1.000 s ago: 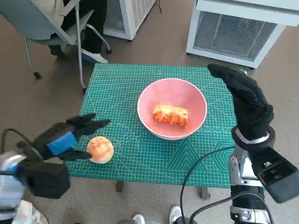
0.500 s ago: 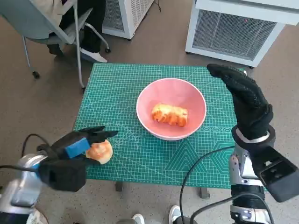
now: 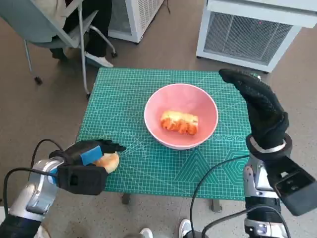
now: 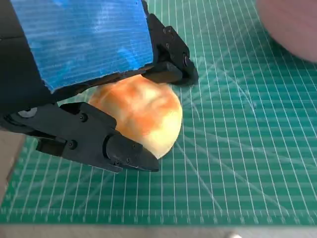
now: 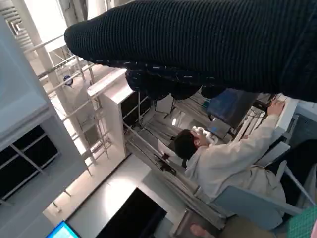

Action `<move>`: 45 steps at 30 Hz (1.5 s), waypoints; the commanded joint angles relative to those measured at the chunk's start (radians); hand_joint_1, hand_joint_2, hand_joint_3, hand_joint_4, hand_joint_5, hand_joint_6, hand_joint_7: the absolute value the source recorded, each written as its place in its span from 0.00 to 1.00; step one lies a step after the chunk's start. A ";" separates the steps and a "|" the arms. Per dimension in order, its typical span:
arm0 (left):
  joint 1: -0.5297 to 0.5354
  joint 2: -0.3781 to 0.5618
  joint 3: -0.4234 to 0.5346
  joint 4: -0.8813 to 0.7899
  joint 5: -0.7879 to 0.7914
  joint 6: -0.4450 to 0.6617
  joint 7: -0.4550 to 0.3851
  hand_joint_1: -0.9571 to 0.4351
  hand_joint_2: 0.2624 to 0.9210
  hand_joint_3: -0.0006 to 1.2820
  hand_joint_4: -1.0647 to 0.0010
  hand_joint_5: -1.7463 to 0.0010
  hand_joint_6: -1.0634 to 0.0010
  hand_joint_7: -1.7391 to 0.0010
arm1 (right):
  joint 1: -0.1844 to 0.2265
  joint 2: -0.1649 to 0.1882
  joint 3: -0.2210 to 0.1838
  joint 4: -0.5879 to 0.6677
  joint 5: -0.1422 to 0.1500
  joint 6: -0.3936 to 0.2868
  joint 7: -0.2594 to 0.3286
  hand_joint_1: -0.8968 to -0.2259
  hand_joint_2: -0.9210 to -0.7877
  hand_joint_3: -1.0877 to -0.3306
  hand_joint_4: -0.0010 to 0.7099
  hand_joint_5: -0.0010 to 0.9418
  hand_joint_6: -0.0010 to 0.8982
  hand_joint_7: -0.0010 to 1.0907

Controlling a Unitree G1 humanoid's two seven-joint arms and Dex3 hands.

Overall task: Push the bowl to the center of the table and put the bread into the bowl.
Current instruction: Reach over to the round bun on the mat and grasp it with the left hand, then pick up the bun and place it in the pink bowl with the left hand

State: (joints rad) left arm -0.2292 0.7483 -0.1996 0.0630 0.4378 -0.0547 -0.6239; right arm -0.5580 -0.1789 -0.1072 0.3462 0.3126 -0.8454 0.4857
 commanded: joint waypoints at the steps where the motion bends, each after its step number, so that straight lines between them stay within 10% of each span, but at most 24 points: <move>1: 0.033 0.037 0.055 -0.067 -0.050 -0.033 -0.010 0.68 1.00 0.12 0.43 0.30 0.52 0.29 | 0.009 -0.009 -0.002 0.006 -0.004 0.004 0.007 0.46 0.00 0.44 0.37 0.00 0.00 0.57; 17: -0.135 -0.034 0.242 -0.334 -0.166 -0.047 0.122 0.69 1.00 0.08 0.40 0.32 0.45 0.28 | -0.006 -0.013 0.000 0.021 0.009 0.011 0.017 0.46 0.00 0.44 0.37 0.00 0.00 0.57; 41: -0.655 -0.364 -0.117 0.176 -0.011 -0.209 0.217 0.69 1.00 0.05 0.32 0.38 0.44 0.29 | -0.008 -0.017 -0.008 0.019 0.009 0.003 0.027 0.43 0.00 0.45 0.37 0.00 0.00 0.57; 45: -0.699 -0.408 -0.152 0.332 -0.007 -0.232 0.203 0.69 1.00 0.12 0.44 0.32 0.51 0.23 | -0.008 -0.019 -0.012 0.021 0.007 -0.001 0.025 0.43 0.00 0.45 0.37 0.00 0.00 0.57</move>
State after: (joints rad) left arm -0.8957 0.3624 -0.3268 0.2888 0.4231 -0.2723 -0.4139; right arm -0.5770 -0.1927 -0.1153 0.3560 0.3189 -0.8458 0.5045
